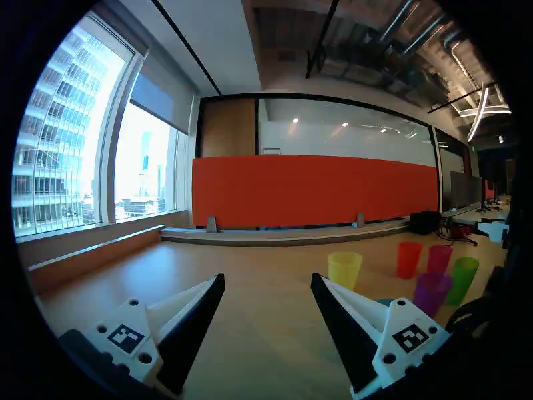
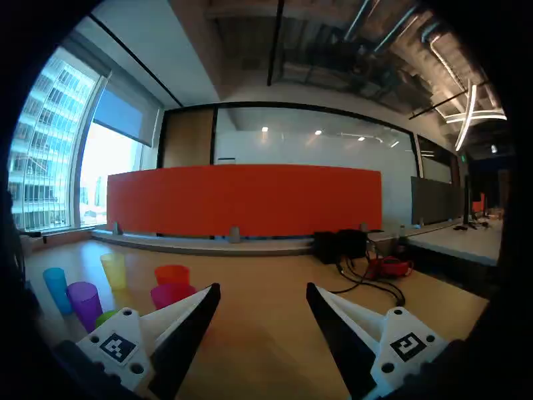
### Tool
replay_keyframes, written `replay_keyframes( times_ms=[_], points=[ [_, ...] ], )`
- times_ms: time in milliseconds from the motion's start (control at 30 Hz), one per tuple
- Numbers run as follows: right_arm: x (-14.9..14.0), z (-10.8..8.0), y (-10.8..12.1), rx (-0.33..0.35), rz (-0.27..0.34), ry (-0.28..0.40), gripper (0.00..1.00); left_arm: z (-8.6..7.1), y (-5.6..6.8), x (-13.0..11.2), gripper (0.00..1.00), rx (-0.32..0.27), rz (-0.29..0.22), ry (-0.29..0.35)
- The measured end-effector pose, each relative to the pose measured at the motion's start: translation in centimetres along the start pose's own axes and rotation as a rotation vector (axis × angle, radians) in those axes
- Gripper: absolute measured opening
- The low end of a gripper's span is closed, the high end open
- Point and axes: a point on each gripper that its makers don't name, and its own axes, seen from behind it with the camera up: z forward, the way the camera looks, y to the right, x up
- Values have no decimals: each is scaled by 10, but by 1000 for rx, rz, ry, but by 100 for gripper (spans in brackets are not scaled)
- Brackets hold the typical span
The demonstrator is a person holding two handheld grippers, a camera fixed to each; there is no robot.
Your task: Pour water
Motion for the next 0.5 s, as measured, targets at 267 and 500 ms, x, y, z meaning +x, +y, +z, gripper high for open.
replay_keyframes(
  times_ms=[267,500],
  points=[
    [-1,2,1,0,0,0,100,0,0,0,96,0,0,0],
    [0,2,1,0,0,0,100,-1,0,0,96,0,0,0]
  ],
)
